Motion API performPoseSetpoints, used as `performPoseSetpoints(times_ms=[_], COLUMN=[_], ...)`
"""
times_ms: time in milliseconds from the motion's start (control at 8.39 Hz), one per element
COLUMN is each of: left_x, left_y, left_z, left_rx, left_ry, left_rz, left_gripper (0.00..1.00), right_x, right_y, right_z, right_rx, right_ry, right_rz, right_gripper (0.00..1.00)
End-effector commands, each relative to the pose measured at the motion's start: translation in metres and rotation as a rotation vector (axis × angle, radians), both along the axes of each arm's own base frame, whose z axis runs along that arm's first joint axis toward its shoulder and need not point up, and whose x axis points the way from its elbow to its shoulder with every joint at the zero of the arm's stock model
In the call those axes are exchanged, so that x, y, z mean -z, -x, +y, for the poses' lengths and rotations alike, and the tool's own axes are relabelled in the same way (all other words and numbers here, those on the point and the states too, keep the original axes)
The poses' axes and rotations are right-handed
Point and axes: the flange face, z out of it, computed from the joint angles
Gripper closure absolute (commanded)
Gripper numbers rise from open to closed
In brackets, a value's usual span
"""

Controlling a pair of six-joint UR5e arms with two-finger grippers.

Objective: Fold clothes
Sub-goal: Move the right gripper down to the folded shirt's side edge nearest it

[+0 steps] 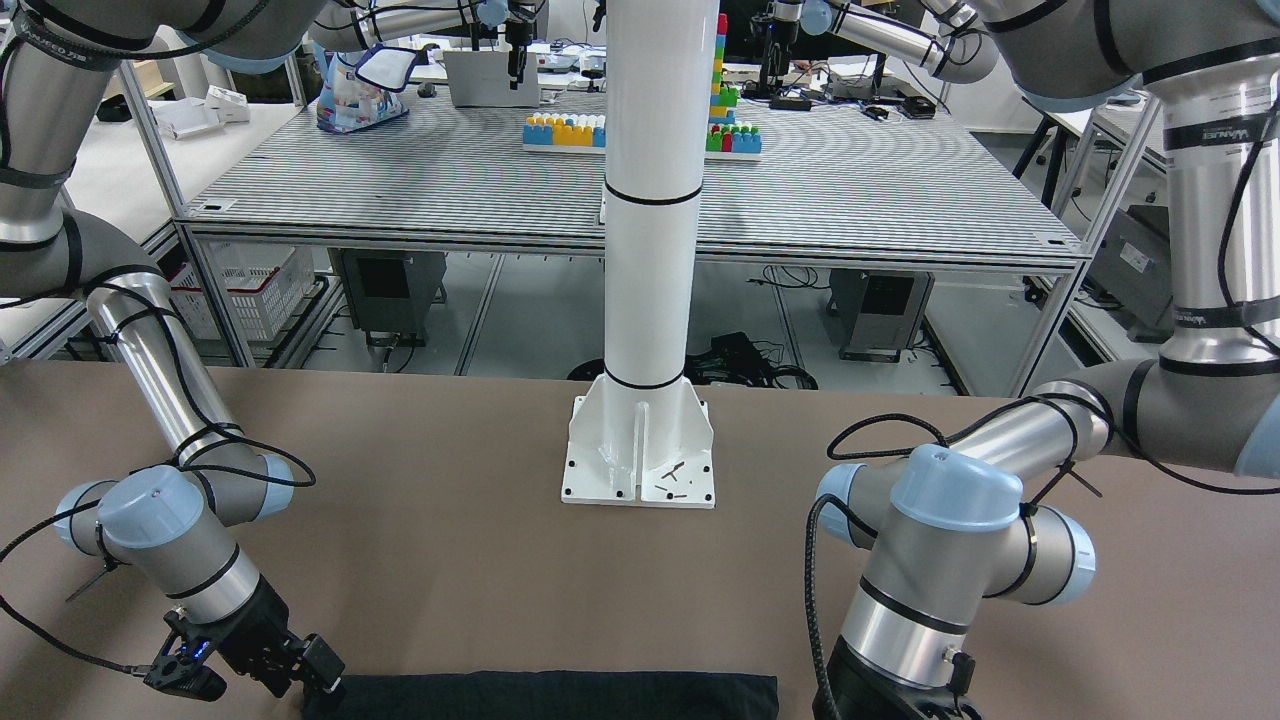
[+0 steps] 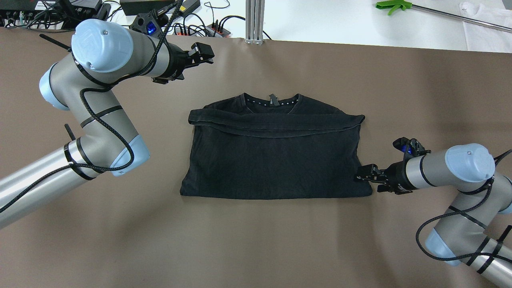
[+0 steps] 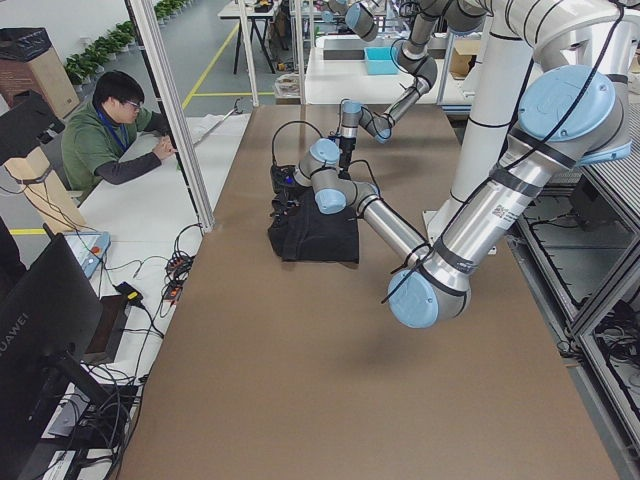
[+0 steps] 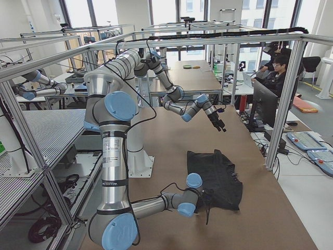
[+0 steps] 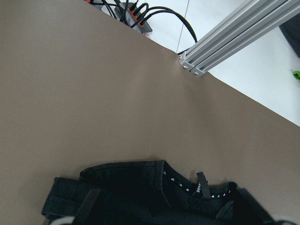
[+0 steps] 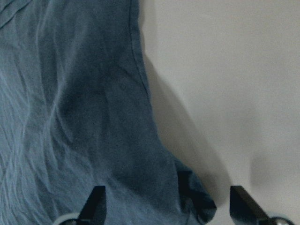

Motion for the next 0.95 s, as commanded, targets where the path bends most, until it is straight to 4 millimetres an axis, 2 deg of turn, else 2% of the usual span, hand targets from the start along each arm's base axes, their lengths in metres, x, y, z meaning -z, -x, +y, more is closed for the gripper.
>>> performPoseSetpoints(times_ms=[0, 238, 358, 477, 596, 715, 835], left_x=[0.001, 0.001, 0.0, 0.0, -0.001, -0.001, -0.002], left_y=[0.001, 0.001, 0.0, 0.0, 0.0, 0.0, -0.001], left_z=[0.001, 0.001, 0.002, 0.002, 0.002, 0.002, 0.001], left_rx=[0.006, 0.009, 0.007, 0.007, 0.006, 0.005, 0.005], left_ry=[-0.004, -0.005, -0.005, -0.006, -0.006, -0.006, -0.006], left_rz=[0.0, -0.003, -0.003, -0.004, -0.006, -0.007, -0.009], left_gripper=[0.0, 0.0, 0.0, 0.0, 0.0, 0.0, 0.0], right_x=[-0.012, -0.015, -0.014, -0.013, -0.011, -0.009, -0.008], right_y=[0.007, 0.007, 0.007, 0.008, 0.01, 0.011, 0.018], right_z=[0.001, 0.001, 0.001, 0.001, 0.0, 0.001, 0.006], right_rx=[0.004, 0.005, 0.002, 0.004, 0.005, 0.009, 0.022], right_ry=[0.009, 0.01, 0.011, 0.012, 0.007, 0.006, 0.005], right_rz=[0.02, 0.022, 0.021, 0.02, 0.017, 0.014, 0.013], right_gripper=[0.07, 0.09, 0.18, 0.51, 0.74, 0.8, 0.81])
